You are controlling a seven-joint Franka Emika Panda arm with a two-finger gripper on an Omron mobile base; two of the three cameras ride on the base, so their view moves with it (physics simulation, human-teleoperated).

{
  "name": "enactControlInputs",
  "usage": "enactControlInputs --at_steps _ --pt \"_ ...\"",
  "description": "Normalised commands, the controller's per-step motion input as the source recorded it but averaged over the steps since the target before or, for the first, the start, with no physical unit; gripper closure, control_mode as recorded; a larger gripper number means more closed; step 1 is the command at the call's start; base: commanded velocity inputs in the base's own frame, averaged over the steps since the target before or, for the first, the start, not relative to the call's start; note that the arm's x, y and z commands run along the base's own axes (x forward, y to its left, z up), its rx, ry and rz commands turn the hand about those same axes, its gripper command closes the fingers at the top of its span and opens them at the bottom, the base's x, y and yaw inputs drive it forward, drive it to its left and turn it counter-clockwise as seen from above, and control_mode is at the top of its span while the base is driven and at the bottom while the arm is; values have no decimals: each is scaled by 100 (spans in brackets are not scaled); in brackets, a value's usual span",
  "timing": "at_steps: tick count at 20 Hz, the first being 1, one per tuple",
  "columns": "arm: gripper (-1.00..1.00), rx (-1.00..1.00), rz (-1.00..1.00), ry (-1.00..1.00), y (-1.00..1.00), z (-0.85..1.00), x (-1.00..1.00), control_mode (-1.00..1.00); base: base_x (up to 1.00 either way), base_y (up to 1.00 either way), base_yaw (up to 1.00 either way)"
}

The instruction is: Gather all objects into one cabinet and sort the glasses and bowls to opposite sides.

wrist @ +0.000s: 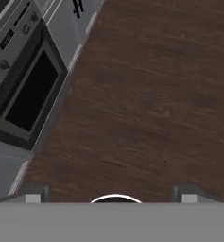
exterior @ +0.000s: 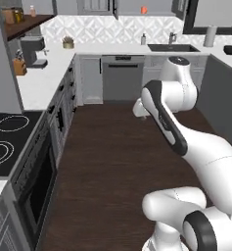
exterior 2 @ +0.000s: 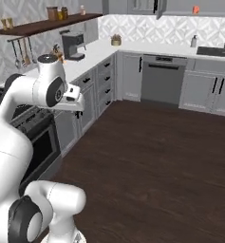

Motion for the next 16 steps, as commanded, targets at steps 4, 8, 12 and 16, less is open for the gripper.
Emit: enactControlInputs --at_steps 4,8,12,16 --pt "-100 0 0 0 0 0 0 100 100 34 -30" --pt "-100 0 0 0 0 0 0 100 100 72 -33" --pt "-100 0 0 0 0 0 0 100 100 82 -32" --pt "-100 0 0 0 0 0 0 100 100 87 -31"
